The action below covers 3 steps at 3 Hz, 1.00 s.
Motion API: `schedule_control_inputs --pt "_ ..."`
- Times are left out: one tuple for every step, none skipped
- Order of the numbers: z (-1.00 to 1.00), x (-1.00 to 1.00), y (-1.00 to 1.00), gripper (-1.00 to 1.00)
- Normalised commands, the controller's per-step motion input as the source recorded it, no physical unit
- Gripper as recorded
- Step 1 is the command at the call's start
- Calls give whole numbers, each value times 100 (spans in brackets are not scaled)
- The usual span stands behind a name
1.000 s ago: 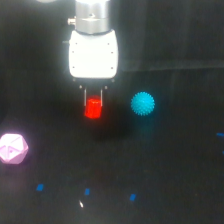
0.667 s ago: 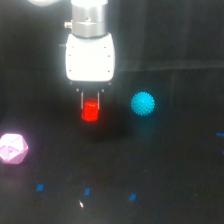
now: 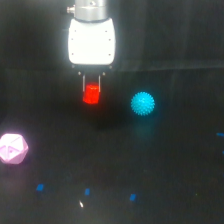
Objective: Pick up the red object from the table
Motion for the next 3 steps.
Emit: schedule_control_inputs --pt "62 25 71 -57" --pt "12 30 14 -100" --pt "-39 -15 -41 -100"
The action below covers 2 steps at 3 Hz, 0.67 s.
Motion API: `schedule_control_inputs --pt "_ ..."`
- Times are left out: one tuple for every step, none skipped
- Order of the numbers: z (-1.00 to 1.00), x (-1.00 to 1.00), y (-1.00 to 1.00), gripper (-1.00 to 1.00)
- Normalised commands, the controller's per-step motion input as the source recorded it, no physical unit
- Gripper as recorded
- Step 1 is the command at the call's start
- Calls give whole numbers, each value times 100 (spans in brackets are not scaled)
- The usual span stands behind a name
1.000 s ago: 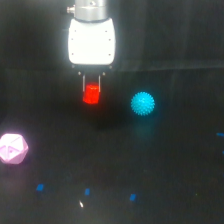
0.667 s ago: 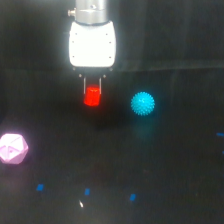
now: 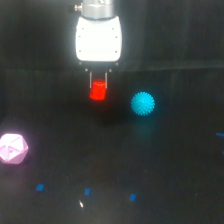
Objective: Pick up the red object from the table
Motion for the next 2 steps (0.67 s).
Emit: schedule_control_inputs --pt "-51 -25 -53 -97" --pt "-9 -22 -15 -100"
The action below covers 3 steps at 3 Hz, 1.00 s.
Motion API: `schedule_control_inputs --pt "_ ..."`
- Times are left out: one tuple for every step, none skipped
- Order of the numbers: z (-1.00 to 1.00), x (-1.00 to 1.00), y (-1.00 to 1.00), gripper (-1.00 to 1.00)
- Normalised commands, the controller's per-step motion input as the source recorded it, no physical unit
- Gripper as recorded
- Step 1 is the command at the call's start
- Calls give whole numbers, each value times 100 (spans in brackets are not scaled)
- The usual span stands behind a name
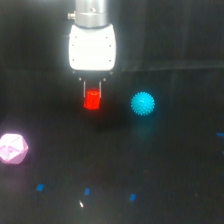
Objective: Pick up the red object from the table
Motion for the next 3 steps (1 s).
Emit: schedule_control_inputs --pt "100 -36 -65 -65" --pt "-30 -28 -14 -97" --pt "-43 -19 -19 -97"
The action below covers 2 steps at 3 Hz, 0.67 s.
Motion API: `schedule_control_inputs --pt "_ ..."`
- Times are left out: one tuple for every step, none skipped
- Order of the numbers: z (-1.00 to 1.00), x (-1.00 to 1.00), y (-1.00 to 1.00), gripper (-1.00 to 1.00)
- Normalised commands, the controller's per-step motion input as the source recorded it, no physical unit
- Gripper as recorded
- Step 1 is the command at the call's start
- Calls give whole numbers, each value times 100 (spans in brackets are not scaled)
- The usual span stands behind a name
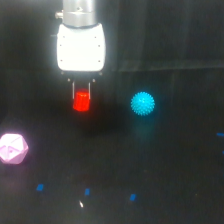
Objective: Pick up the red object from the table
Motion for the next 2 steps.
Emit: schedule_control_inputs --pt "22 26 100 -67" --pt "64 42 -2 -100"
